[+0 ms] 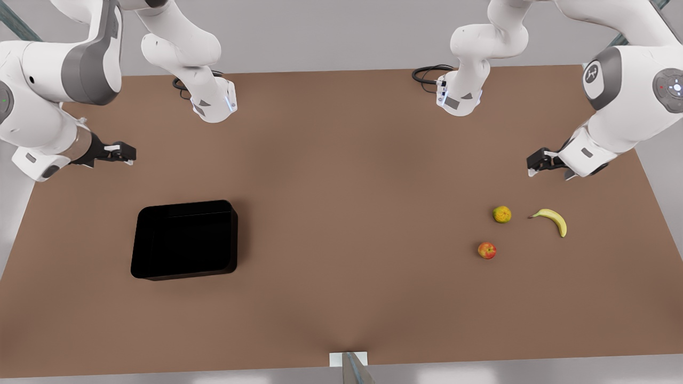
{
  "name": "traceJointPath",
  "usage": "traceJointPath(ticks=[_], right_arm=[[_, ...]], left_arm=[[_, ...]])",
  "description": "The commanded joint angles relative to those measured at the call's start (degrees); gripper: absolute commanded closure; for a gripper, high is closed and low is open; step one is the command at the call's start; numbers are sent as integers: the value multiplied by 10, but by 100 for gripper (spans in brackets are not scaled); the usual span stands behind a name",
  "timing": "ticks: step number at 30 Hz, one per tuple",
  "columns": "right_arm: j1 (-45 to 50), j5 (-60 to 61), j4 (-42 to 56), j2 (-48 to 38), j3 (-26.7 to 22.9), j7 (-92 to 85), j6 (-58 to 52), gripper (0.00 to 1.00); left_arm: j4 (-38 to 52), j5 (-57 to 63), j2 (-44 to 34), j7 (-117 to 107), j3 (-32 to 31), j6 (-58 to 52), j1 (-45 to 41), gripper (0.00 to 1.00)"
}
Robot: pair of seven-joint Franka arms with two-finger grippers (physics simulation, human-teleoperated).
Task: Place the storage box in the middle with the right arm, and place the apple in the storage box with the left arm
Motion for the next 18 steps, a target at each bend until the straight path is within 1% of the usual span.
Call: traceJointPath(ticks=[1, 3, 4, 5, 6, 7, 8, 9, 10, 11, 12, 13, 14, 15, 17, 18], right_arm=[[0, 0, 0, 0, 0, 0, -1, 0], [1, 0, 0, 4, -7, 0, 1, 0], [-2, 1, 0, 25, -13, -1, 13, 0], [-7, 0, -8, 54, -26, -1, 57, 0], [-18, 1, -41, 61, -33, -7, 116, 0], [-45, 0, -100, 55, -33, -44, 178, 0], [-46, 0, -150, 50, -40, -45, 238, 0], [-51, 0, -199, 38, -40, -45, 287, 0], [-51, 2, -274, 0, -39, -43, 346, 0], [-51, 2, -330, -23, -36, -43, 405, 0], [-53, 2, -360, -20, -37, -43, 447, 0], [-60, 4, -381, -6, -38, -40, 481, 0], [-69, 7, -375, 21, -39, -39, 491, 0], [-72, 7, -375, 42, -40, -39, 515, 0], [-77, 20, -374, 58, -50, -38, 519, 0], [-82, 28, -366, 78, -53, -39, 519, 0]], left_arm=[[0, -1, 1, -2, 1, -2, 1, 0], [-2, 6, 11, -2, 1, -17, 1, 0], [-1, 7, 28, -10, 4, -33, 3, 0], [3, 0, 66, -58, 5, -33, 17, 0], [3, -28, 89, -116, 5, -28, 27, 0], [4, -86, 115, -233, 5, -25, 39, 0], [4, -142, 135, -314, 5, -10, 52, 0], [4, -188, 149, -415, 6, 22, 57, 0], [4, -230, 163, -486, 6, 52, 57, 0], [-3, -298, 180, -584, 6, 95, 61, 0], [-4, -349, 196, -636, 6, 135, 61, 0], [-30, -446, 217, -663, 7, 193, 61, 0], [-42, -509, 235, -678, 24, 225, 61, 0], [-47, -609, 258, -680, 33, 222, 70, 0], [-72, -672, 287, -672, 33, 241, 70, 0], [-83, -679, 286, -659, 31, 244, 69, 0]])
